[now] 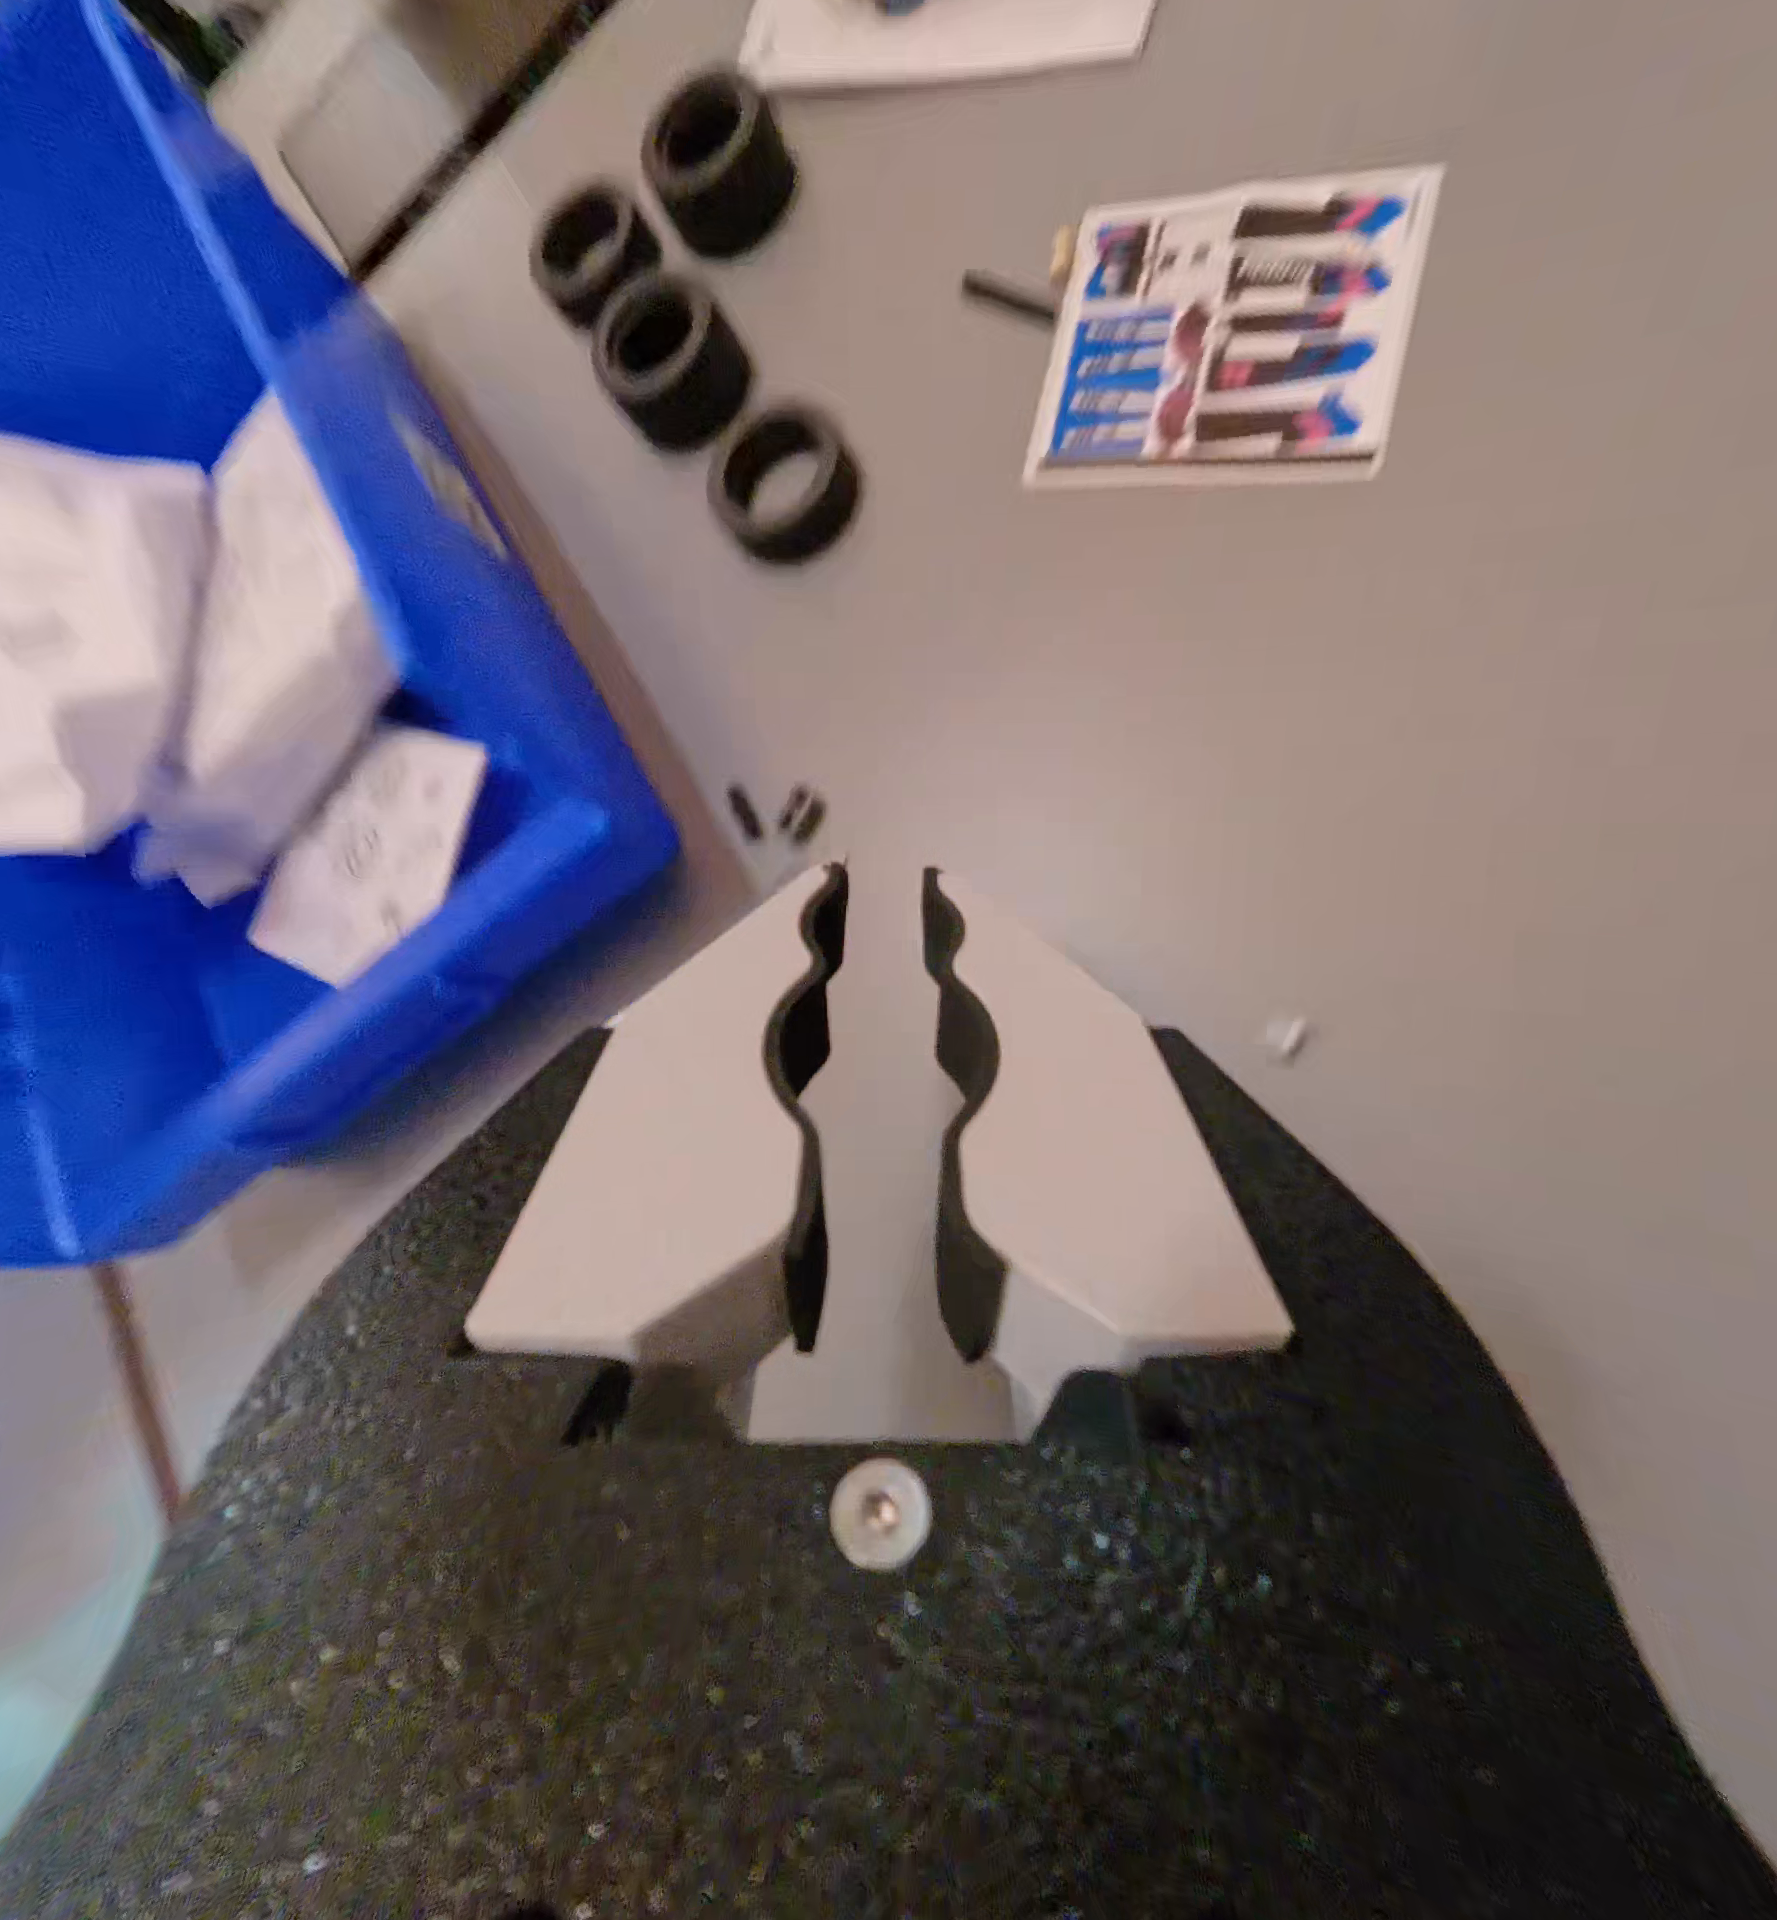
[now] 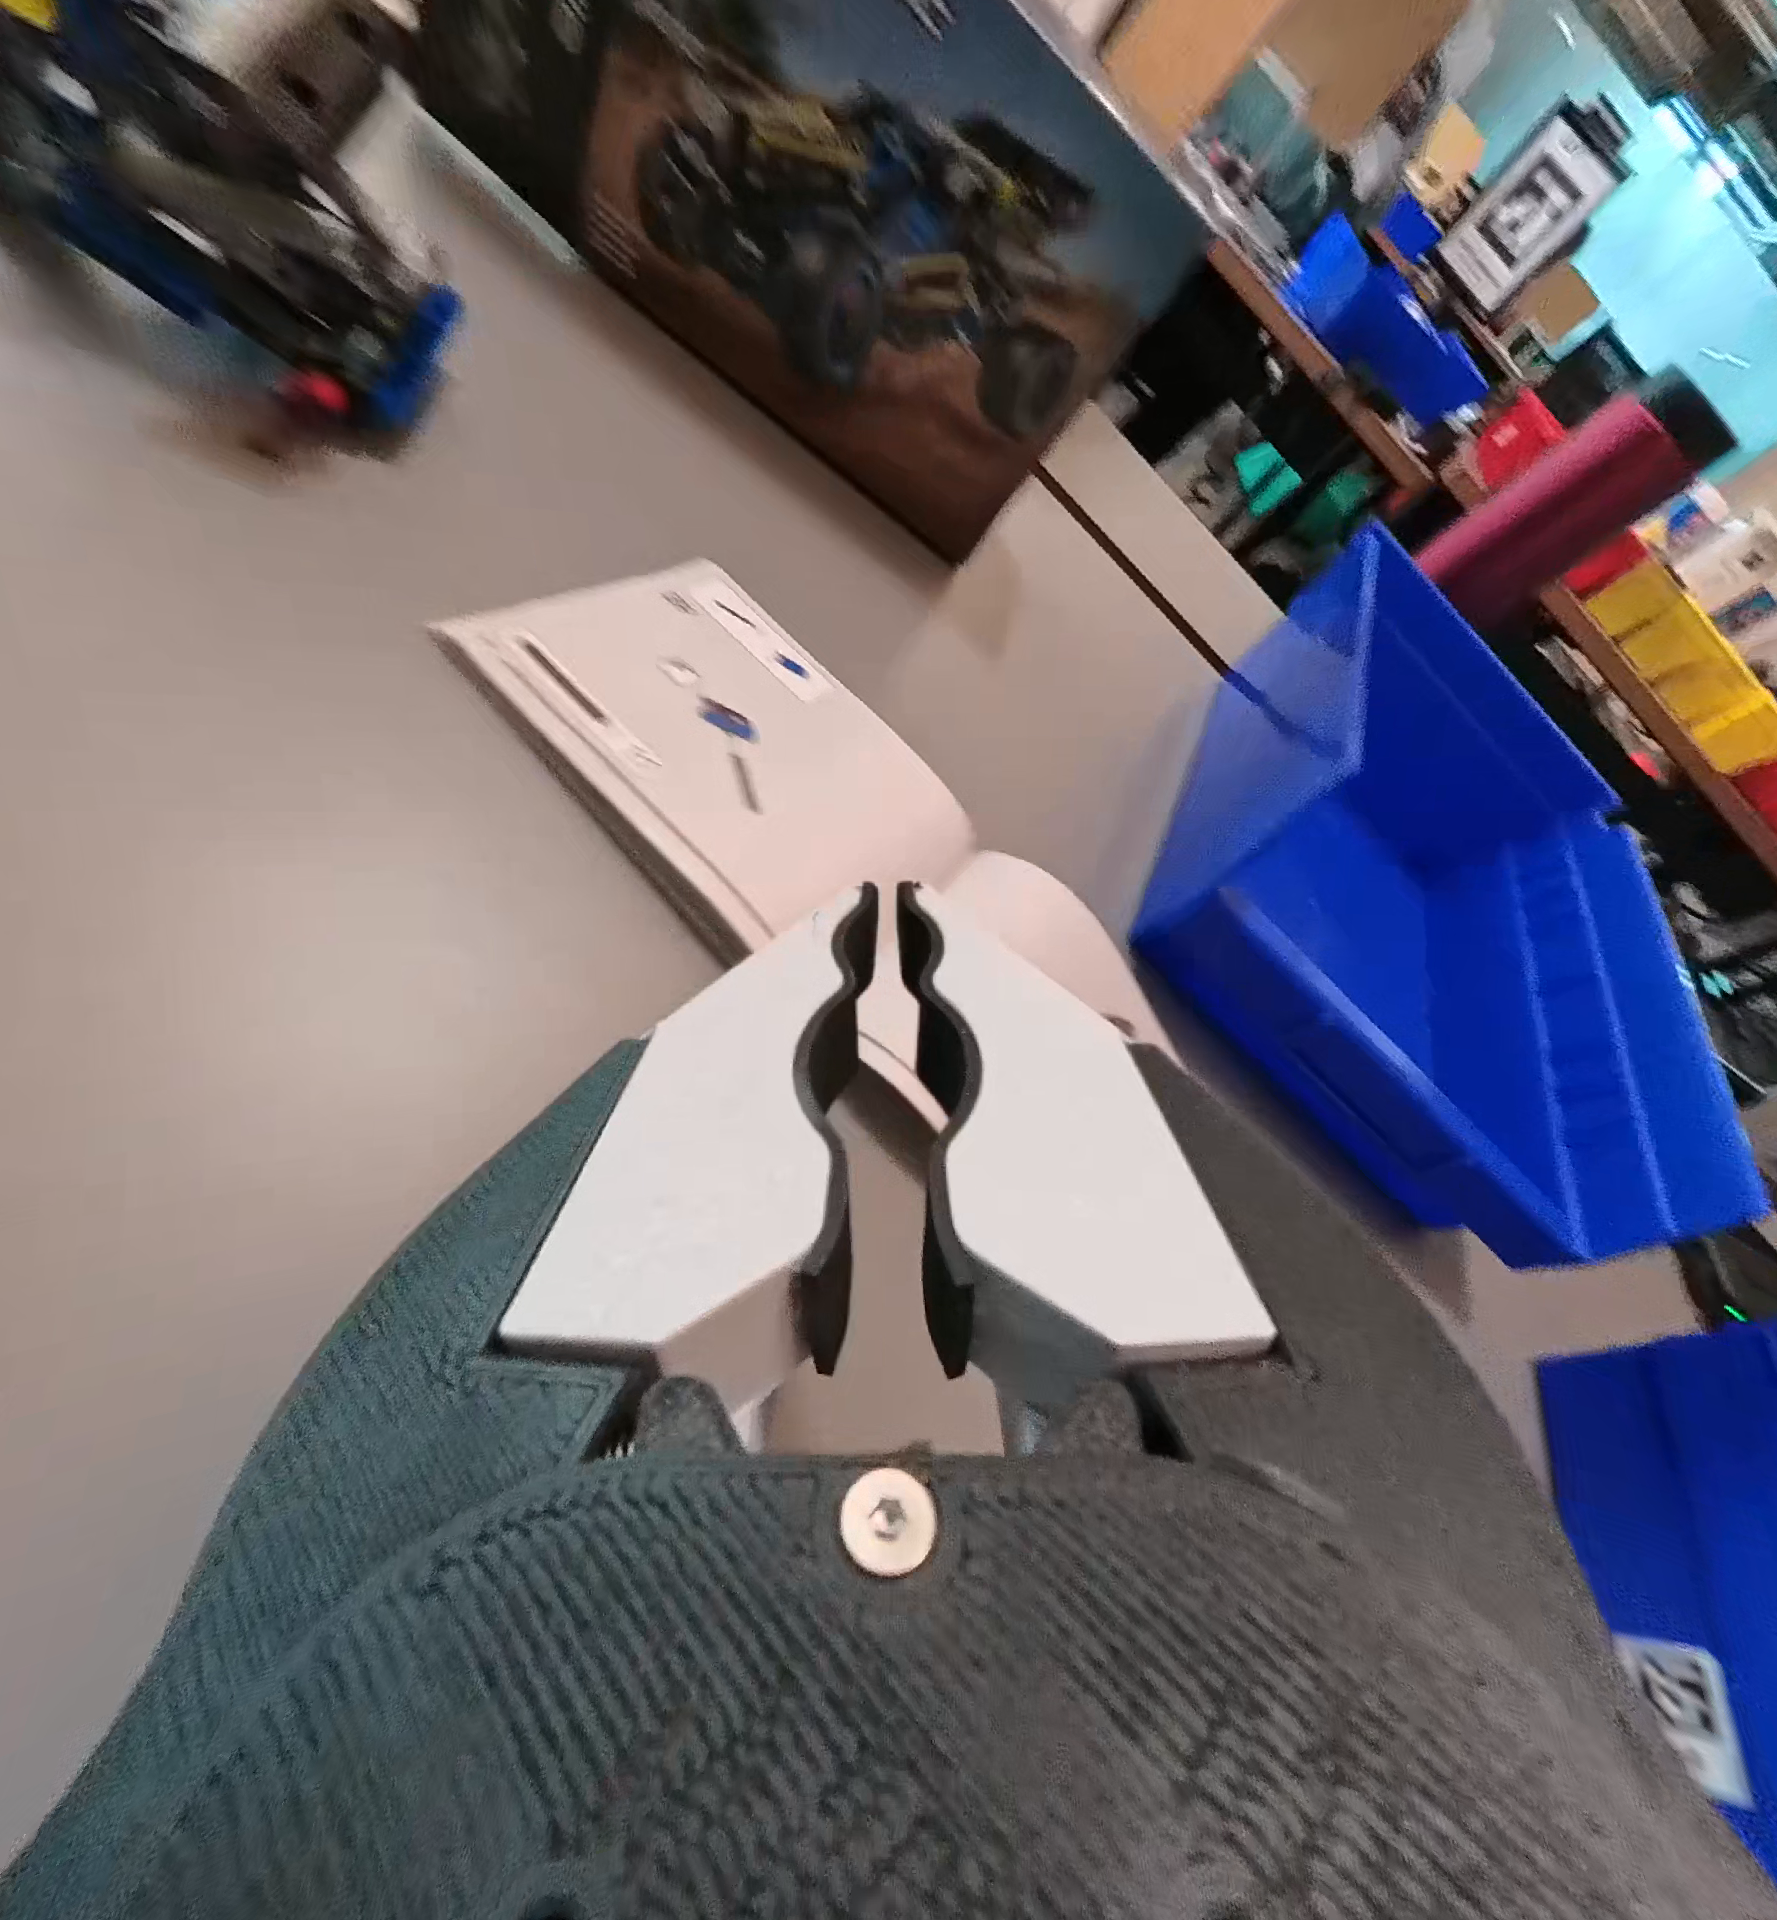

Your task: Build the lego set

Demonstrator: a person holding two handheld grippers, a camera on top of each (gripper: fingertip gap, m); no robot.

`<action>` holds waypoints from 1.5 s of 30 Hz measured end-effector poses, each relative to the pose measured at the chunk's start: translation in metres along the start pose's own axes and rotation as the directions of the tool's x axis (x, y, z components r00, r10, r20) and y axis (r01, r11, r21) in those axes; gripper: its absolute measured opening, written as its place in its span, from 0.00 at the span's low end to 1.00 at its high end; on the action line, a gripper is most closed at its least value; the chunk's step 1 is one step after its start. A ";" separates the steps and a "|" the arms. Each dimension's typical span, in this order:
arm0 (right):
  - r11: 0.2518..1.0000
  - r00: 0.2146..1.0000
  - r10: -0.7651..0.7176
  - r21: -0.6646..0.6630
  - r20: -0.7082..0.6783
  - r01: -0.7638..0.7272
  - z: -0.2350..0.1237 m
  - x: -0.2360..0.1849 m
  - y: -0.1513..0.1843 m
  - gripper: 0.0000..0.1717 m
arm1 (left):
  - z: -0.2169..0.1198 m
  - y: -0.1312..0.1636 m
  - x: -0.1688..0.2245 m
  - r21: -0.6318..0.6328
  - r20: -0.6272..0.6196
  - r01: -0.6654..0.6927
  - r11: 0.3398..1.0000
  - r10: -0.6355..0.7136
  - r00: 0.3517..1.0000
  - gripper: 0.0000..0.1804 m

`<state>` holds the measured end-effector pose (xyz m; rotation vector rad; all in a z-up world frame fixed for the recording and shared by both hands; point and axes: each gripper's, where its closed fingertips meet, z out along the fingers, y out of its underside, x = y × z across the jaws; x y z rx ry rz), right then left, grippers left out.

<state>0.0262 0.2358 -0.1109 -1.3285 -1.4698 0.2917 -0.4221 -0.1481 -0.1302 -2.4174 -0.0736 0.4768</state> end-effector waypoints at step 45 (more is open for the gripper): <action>0.961 0.983 0.096 -0.273 0.157 -0.050 0.077 -0.021 0.030 0.01 | -0.035 0.012 -0.016 0.277 -0.163 0.235 0.932 -0.195 0.967 0.14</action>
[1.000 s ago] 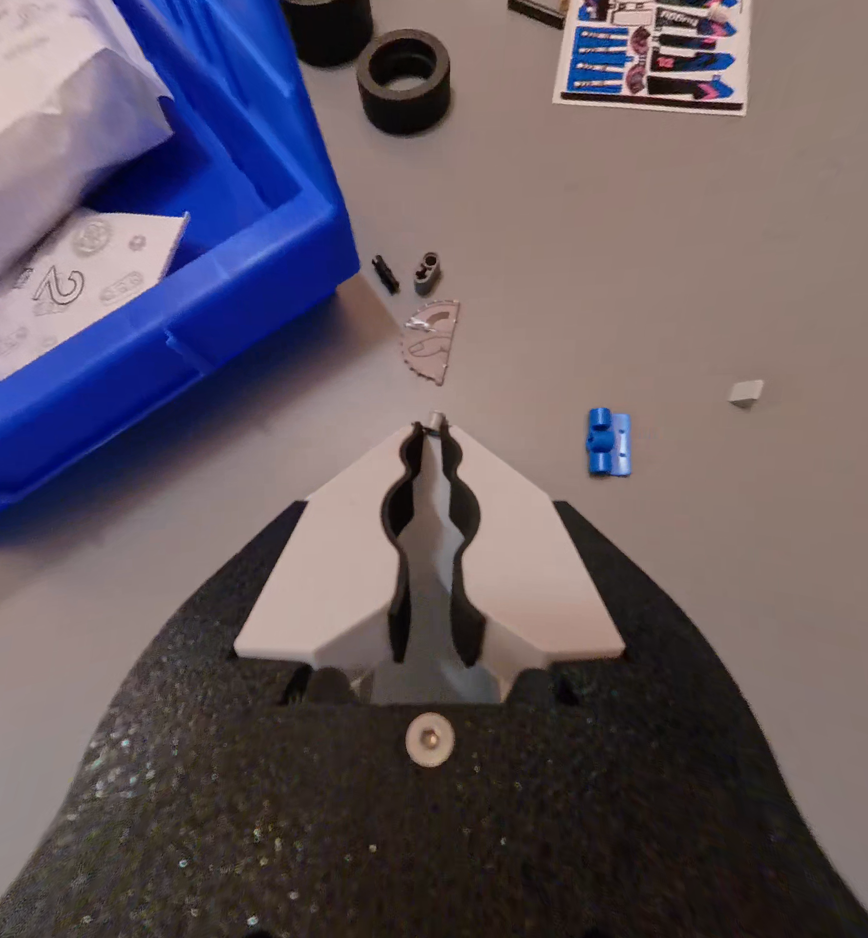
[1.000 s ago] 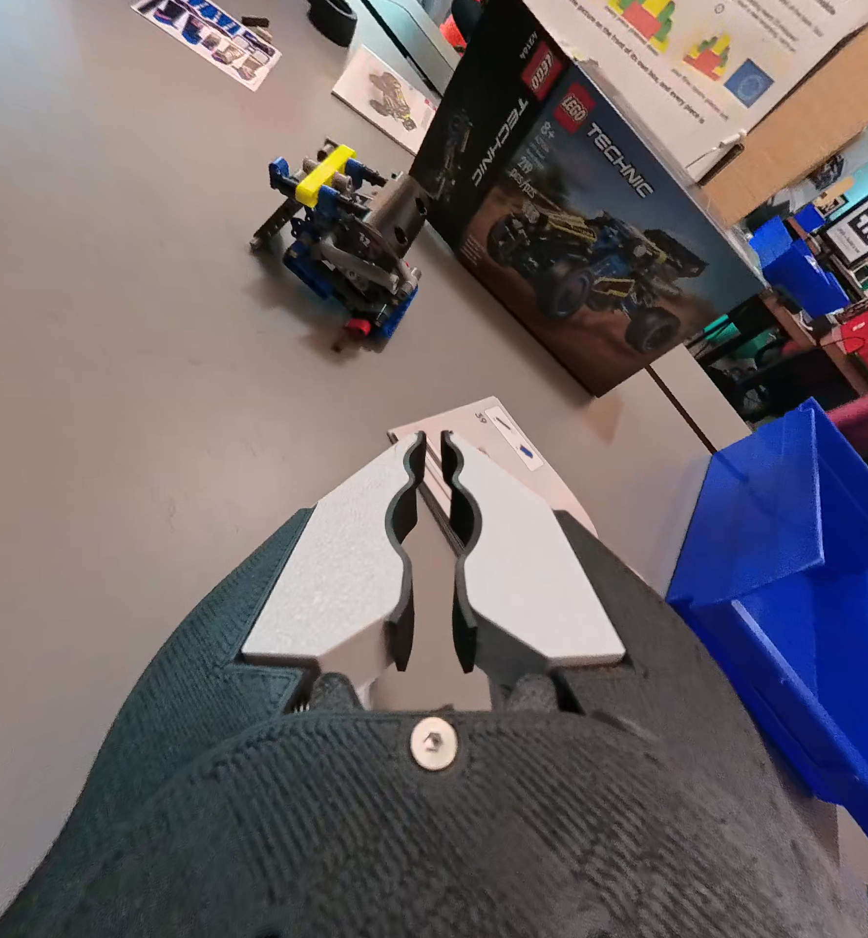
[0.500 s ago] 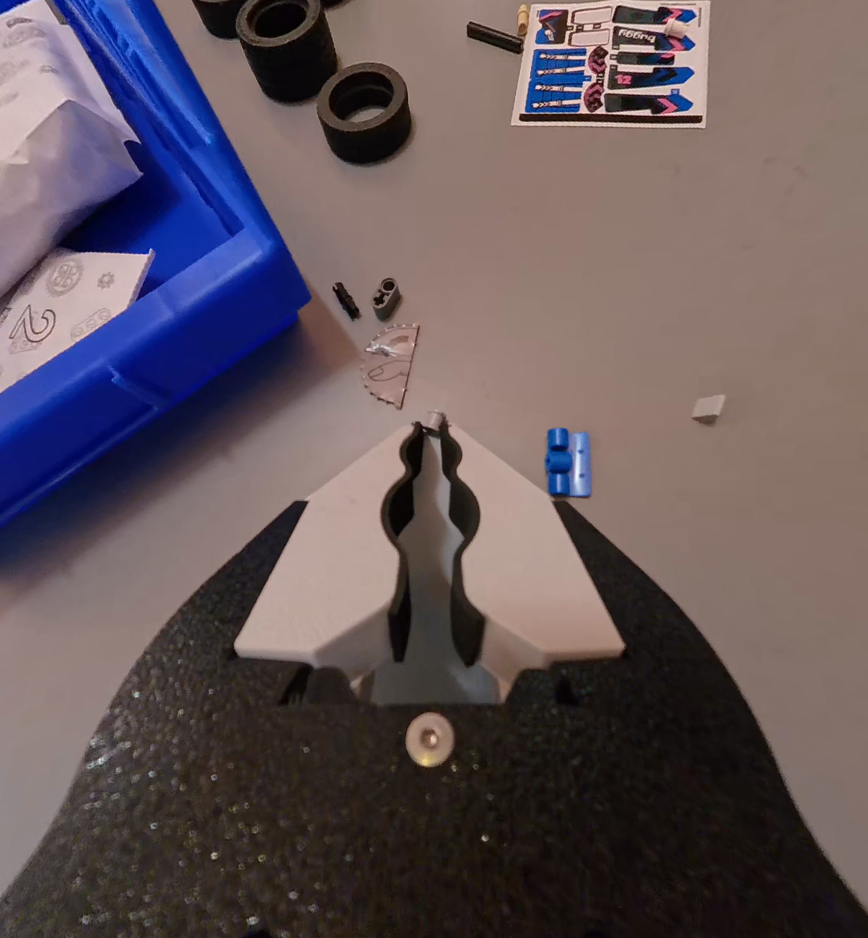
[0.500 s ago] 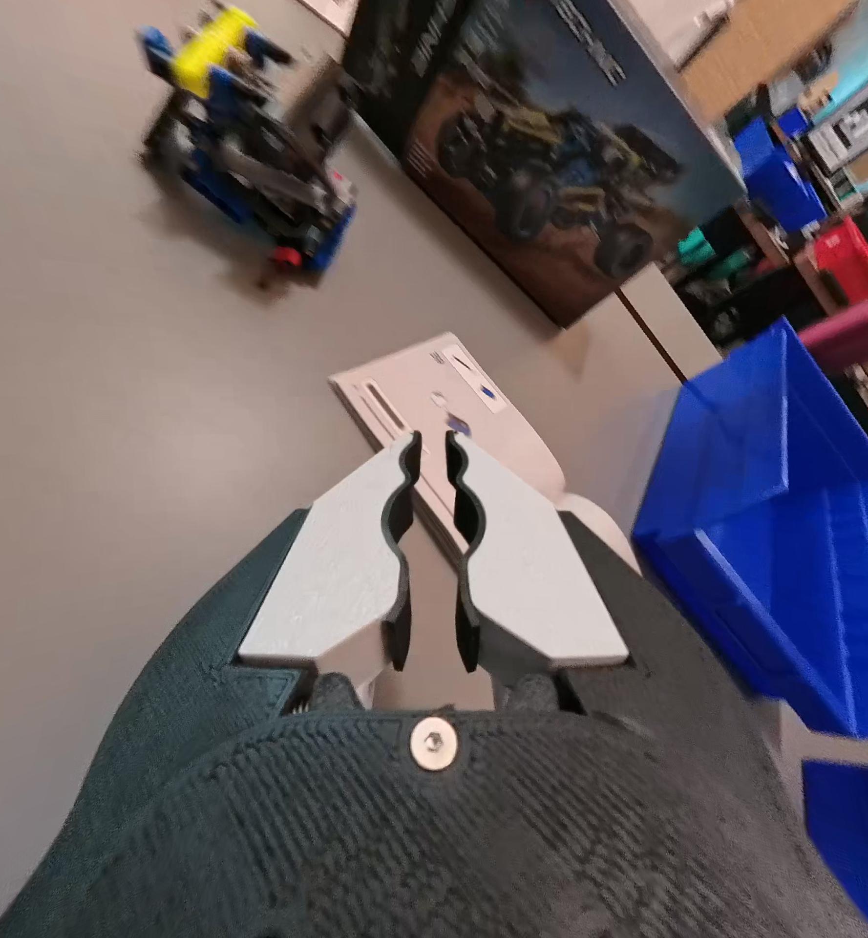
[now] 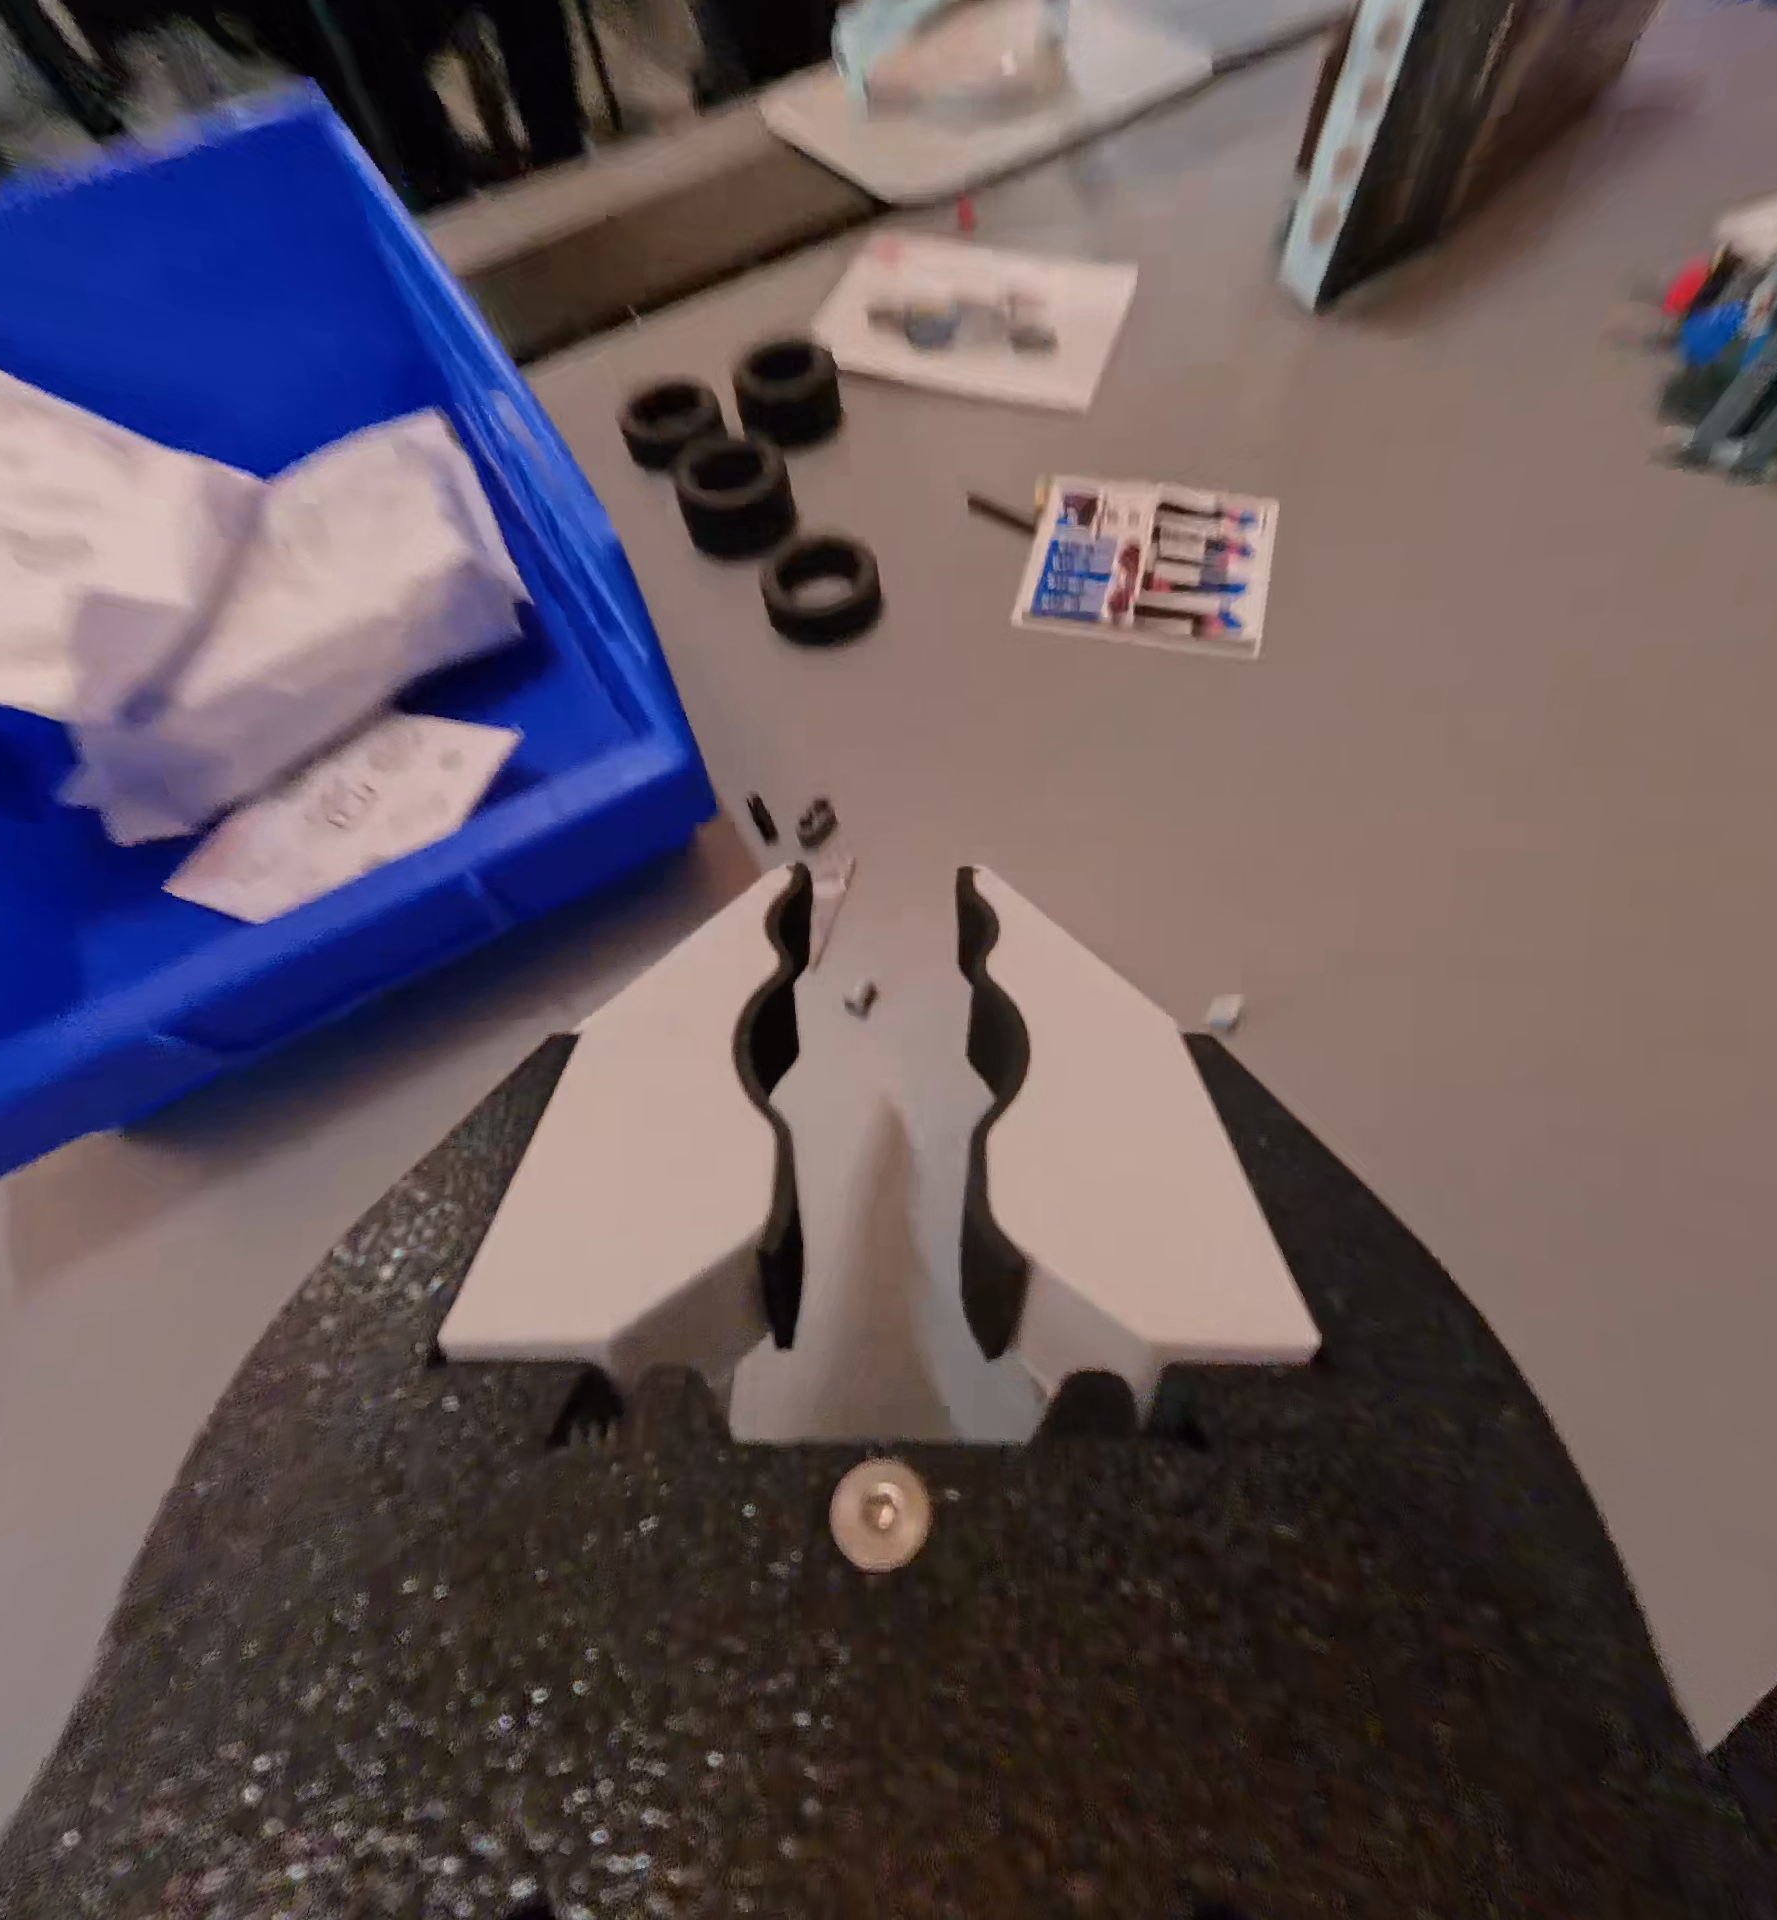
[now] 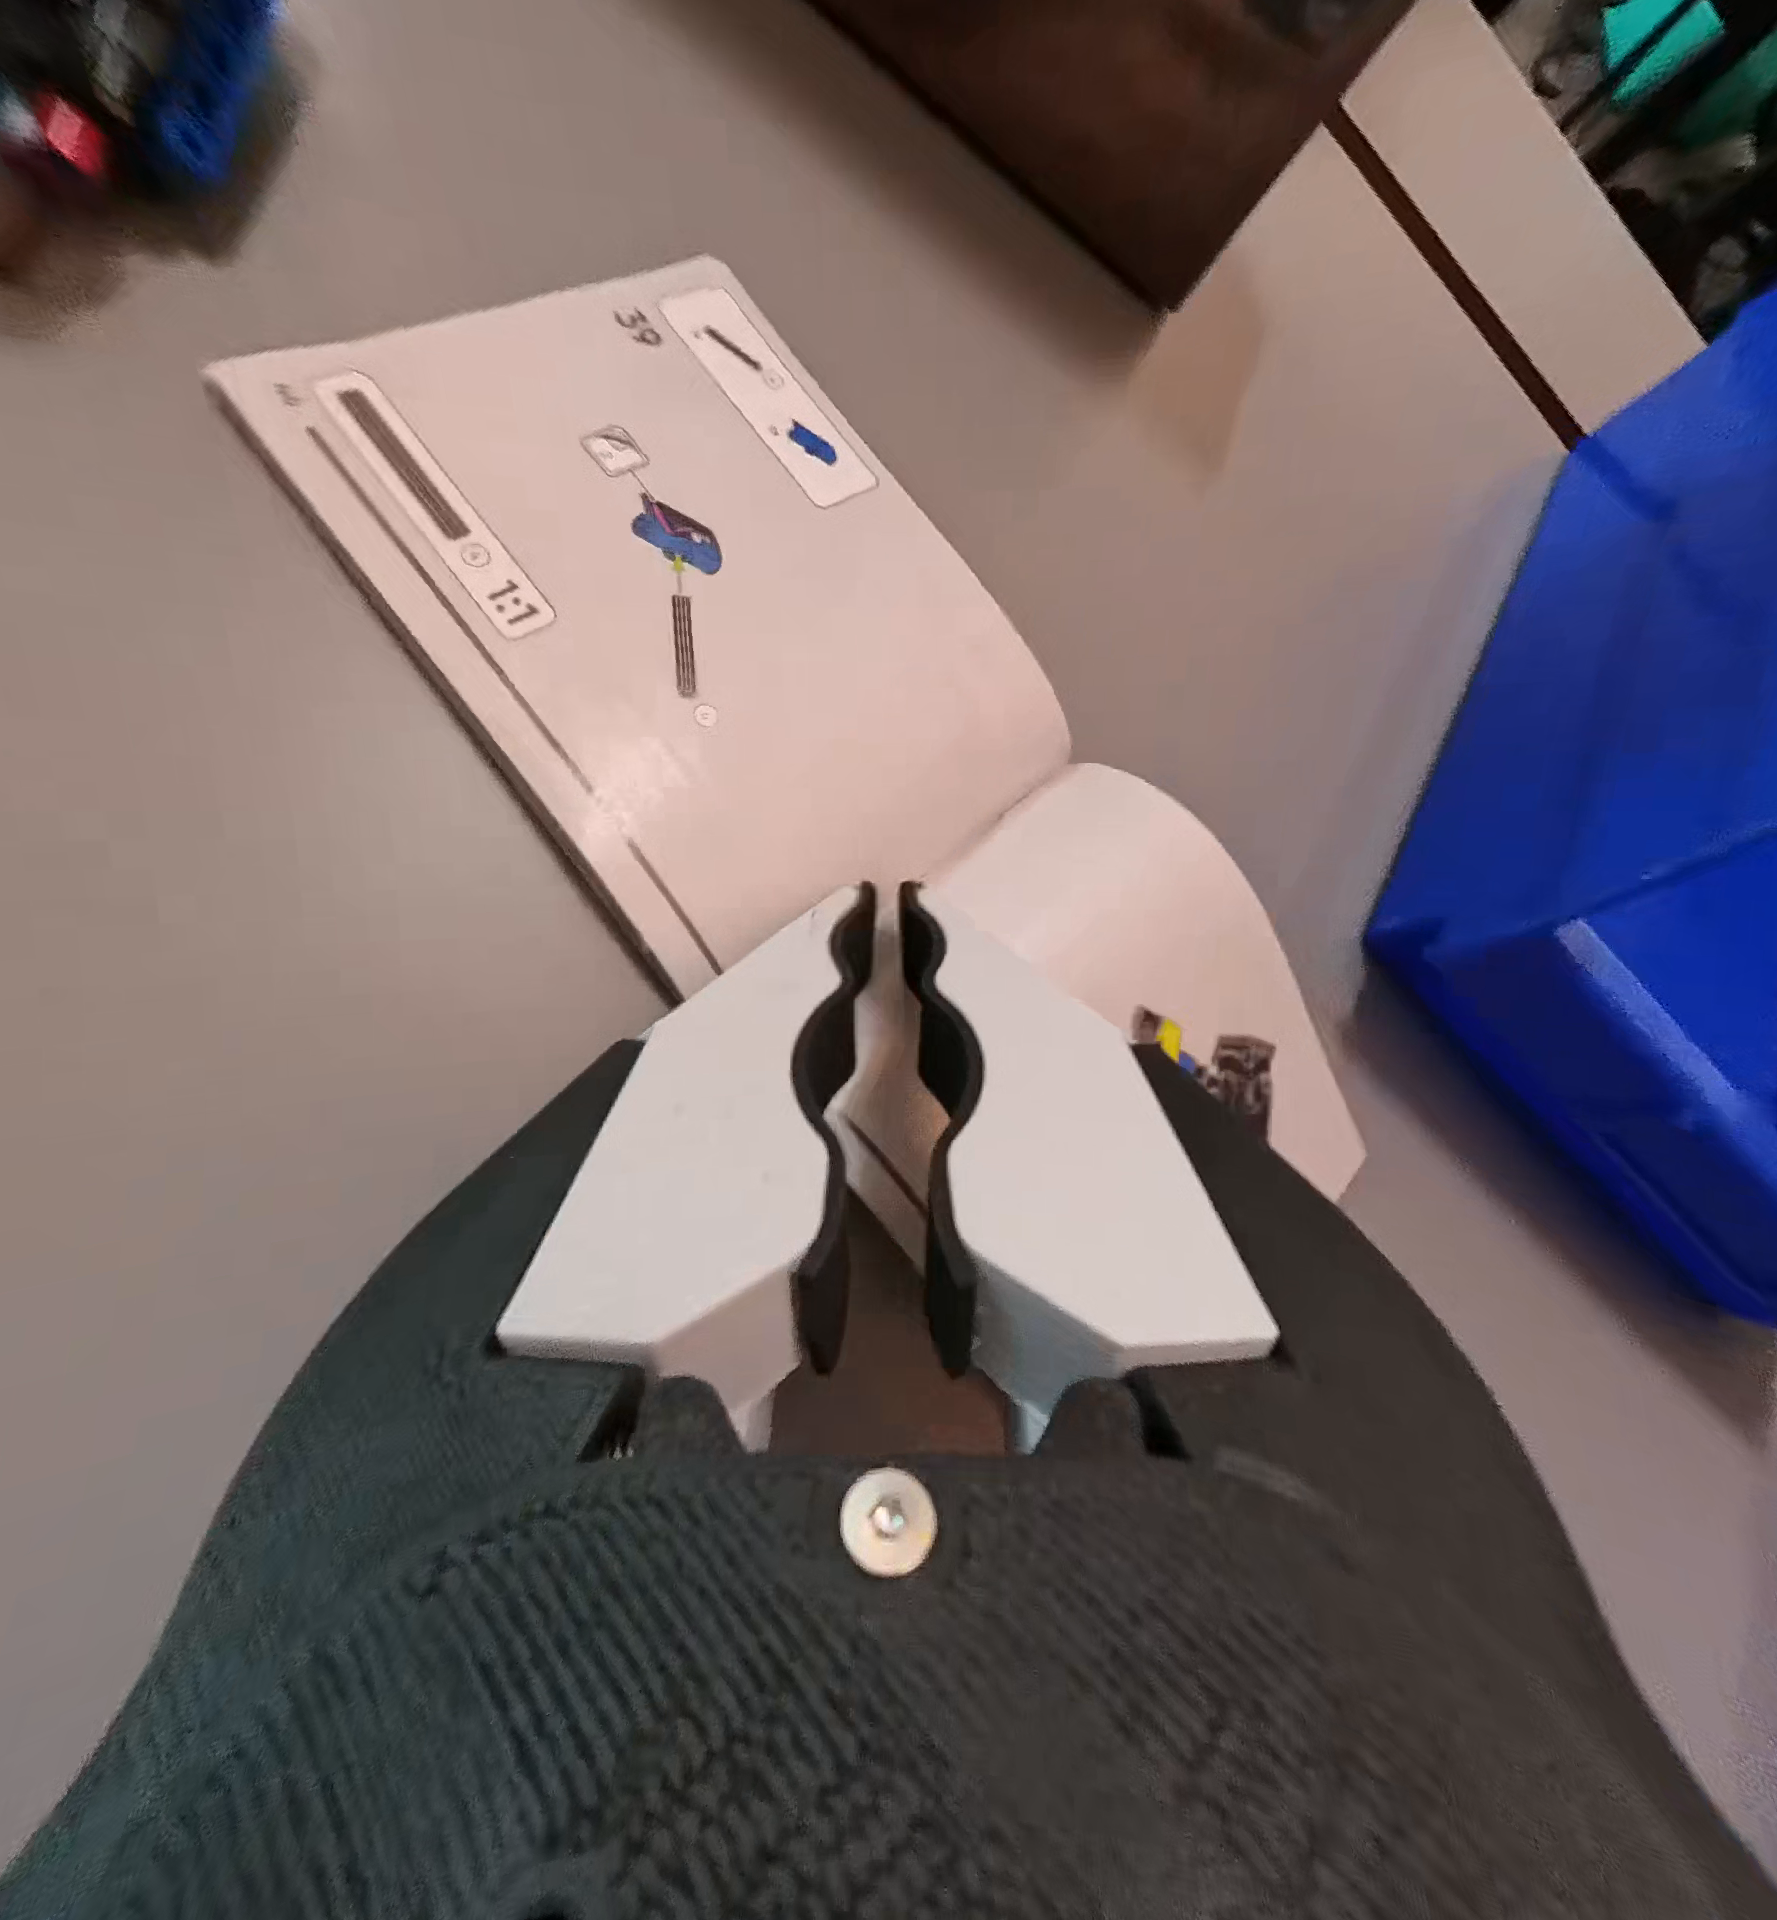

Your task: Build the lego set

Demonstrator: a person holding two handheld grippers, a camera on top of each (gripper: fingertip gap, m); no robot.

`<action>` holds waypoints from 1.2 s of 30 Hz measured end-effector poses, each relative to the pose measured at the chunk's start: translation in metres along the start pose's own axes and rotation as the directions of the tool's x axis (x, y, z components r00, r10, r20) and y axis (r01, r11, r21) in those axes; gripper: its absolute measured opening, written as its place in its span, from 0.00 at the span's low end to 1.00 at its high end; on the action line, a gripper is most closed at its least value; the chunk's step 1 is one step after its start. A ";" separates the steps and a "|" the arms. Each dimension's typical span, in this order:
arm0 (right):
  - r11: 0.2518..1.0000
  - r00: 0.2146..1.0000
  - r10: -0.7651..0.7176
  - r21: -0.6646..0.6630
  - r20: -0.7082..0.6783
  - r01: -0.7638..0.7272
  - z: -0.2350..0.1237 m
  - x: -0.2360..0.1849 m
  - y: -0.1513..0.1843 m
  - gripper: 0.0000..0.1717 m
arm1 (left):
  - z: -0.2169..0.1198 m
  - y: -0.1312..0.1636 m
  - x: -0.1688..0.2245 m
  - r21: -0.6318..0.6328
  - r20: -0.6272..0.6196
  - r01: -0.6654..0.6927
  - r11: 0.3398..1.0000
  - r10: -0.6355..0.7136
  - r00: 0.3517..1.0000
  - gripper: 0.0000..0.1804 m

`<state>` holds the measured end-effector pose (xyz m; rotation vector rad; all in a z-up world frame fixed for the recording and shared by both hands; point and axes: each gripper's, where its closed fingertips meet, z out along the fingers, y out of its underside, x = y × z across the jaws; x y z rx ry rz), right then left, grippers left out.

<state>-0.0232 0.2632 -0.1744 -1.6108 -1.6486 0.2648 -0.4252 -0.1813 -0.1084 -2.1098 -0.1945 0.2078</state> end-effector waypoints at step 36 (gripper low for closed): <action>0.912 0.948 0.296 0.330 -0.119 -0.244 -0.037 -0.077 -0.125 0.60 | 0.087 -0.119 0.327 0.331 -0.435 -0.039 0.943 0.190 0.880 0.67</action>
